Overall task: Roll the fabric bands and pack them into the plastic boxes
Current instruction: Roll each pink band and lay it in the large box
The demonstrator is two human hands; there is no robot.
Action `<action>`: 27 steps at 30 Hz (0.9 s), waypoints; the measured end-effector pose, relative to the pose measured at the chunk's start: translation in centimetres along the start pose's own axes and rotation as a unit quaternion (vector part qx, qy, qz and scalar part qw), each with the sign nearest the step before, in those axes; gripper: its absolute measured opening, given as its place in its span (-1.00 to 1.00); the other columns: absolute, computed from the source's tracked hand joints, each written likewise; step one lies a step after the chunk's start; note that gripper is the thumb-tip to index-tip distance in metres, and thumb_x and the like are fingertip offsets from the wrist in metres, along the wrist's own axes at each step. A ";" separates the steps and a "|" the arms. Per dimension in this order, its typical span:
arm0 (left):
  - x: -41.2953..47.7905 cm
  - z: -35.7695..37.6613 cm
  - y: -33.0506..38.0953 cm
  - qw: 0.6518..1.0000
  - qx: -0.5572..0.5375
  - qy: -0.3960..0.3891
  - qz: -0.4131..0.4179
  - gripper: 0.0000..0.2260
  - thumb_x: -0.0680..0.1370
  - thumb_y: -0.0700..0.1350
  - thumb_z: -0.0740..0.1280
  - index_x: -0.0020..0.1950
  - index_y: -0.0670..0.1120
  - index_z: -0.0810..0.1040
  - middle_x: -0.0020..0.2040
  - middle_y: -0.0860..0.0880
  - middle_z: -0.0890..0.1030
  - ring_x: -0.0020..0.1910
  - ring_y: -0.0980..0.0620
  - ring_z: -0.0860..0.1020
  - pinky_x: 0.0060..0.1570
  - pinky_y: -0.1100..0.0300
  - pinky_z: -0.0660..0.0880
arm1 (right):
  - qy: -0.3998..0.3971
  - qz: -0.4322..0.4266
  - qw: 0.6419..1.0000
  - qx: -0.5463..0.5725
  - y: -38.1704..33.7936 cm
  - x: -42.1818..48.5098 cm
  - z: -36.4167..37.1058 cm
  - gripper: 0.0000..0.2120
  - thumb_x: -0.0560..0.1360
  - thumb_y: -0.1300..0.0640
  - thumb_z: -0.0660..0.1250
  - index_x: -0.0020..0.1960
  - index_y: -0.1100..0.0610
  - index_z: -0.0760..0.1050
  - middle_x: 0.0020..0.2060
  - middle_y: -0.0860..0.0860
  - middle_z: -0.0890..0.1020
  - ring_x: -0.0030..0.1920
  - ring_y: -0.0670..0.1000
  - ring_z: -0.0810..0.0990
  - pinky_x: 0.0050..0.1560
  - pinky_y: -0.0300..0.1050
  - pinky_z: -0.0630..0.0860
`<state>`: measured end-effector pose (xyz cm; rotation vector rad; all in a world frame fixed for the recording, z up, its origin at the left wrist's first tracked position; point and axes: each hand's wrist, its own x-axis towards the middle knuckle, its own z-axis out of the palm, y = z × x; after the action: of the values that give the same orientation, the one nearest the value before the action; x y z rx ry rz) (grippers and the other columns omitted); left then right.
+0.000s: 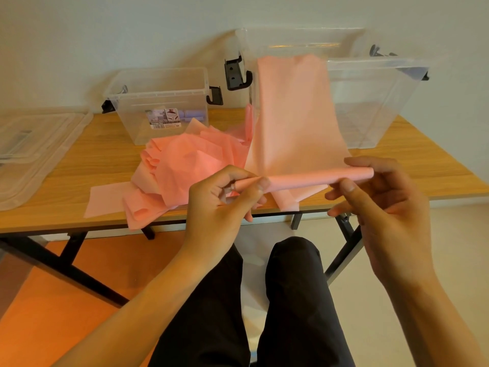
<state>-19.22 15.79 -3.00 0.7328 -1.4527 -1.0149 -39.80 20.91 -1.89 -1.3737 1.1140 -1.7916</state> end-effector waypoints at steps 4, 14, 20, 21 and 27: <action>0.1 0.0 0.2 1.000 -0.014 -0.017 0.004 -0.86 0.54 -0.06 0.38 0.02 -0.10 0.62 -0.25 0.06 0.65 -0.29 0.07 0.60 -0.37 0.25 0.51 | 0.011 0.007 1.000 -0.008 0.2 0.2 0.0 -0.87 0.52 0.15 0.36 0.05 0.16 0.55 -0.27 0.05 0.68 -0.28 0.07 0.67 -0.22 -0.14 0.63; 0.3 0.1 0.0 0.999 -0.004 -0.030 0.039 -0.86 0.55 -0.23 0.40 0.10 -0.12 0.61 -0.03 0.13 0.61 -0.17 -0.05 0.59 -0.37 0.23 0.54 | 0.035 0.029 0.999 0.012 0.2 0.3 0.0 -0.82 0.49 0.07 0.40 -0.09 0.19 0.53 -0.24 0.08 0.60 -0.25 0.06 0.60 -0.29 -0.12 0.58; 0.2 0.0 -0.3 0.998 0.006 -0.023 0.056 -0.83 0.54 -0.21 0.41 0.09 -0.25 0.63 -0.05 -0.09 0.59 -0.22 -0.07 0.58 -0.36 0.21 0.53 | 0.054 0.032 0.998 0.028 0.1 0.3 -0.1 -0.78 0.42 0.08 0.46 -0.05 0.21 0.56 -0.26 0.10 0.62 -0.31 0.09 0.61 -0.24 -0.13 0.60; 0.1 0.1 -0.2 0.998 0.005 -0.021 0.057 -0.84 0.53 -0.21 0.42 0.09 -0.24 0.63 -0.06 -0.07 0.59 -0.22 -0.07 0.58 -0.36 0.21 0.53 | 0.055 0.029 0.998 0.027 0.1 0.4 -0.1 -0.80 0.43 0.10 0.46 -0.01 0.18 0.57 -0.25 0.10 0.63 -0.32 0.09 0.62 -0.23 -0.13 0.61; -0.2 0.1 0.1 0.999 -0.005 0.004 0.042 -0.87 0.52 -0.20 0.42 0.05 -0.17 0.63 -0.11 0.12 0.62 -0.29 -0.03 0.59 -0.38 0.23 0.54 | 0.033 0.006 0.999 0.015 0.3 0.1 -0.2 -0.79 0.46 0.10 0.45 0.07 0.13 0.62 -0.19 0.09 0.65 -0.29 0.09 0.65 -0.19 -0.13 0.63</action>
<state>-19.29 16.01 -2.99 0.6616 -1.4583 -0.9540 -40.03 20.74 -2.09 -1.2956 1.1218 -1.8509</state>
